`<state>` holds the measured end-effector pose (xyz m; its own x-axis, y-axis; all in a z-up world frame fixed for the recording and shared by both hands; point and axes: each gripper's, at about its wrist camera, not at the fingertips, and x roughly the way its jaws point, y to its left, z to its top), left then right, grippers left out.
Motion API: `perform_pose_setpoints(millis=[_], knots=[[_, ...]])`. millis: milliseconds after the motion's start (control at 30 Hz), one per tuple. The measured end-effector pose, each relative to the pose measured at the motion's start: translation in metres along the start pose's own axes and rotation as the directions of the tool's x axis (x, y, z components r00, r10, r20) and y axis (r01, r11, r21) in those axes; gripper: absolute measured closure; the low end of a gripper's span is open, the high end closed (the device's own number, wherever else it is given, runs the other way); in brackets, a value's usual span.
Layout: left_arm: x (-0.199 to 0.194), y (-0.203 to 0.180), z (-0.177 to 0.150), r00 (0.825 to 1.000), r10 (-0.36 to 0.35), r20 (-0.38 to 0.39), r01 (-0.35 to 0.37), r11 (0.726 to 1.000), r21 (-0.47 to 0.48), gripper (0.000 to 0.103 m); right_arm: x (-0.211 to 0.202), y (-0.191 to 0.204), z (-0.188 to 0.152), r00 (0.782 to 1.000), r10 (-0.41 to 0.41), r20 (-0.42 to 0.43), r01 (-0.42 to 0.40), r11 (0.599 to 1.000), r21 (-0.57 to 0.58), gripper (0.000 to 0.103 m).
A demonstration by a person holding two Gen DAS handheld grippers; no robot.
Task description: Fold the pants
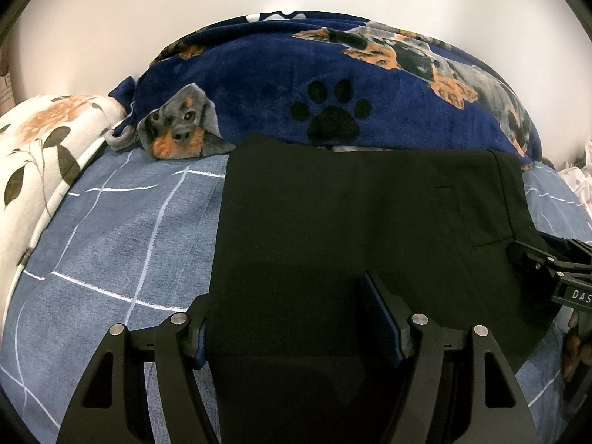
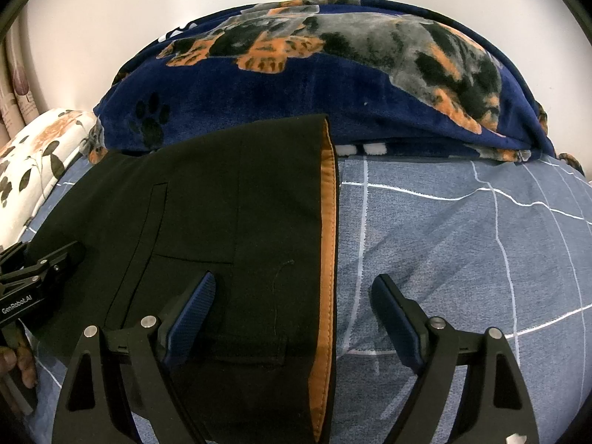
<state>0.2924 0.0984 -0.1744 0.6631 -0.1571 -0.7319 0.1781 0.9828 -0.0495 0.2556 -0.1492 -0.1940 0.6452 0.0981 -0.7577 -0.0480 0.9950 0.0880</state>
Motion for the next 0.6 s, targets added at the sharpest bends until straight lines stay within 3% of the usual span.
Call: perform_pose_setpoints(millis=[600], knots=[[-0.0007,0.0,0.0004,1.0,0.002,0.001,-0.002,1.0,0.002,0.033,0.0007,0.001,0.0006,1.0,-0.004,0.001,0.004,1.0,-0.004,0.02]])
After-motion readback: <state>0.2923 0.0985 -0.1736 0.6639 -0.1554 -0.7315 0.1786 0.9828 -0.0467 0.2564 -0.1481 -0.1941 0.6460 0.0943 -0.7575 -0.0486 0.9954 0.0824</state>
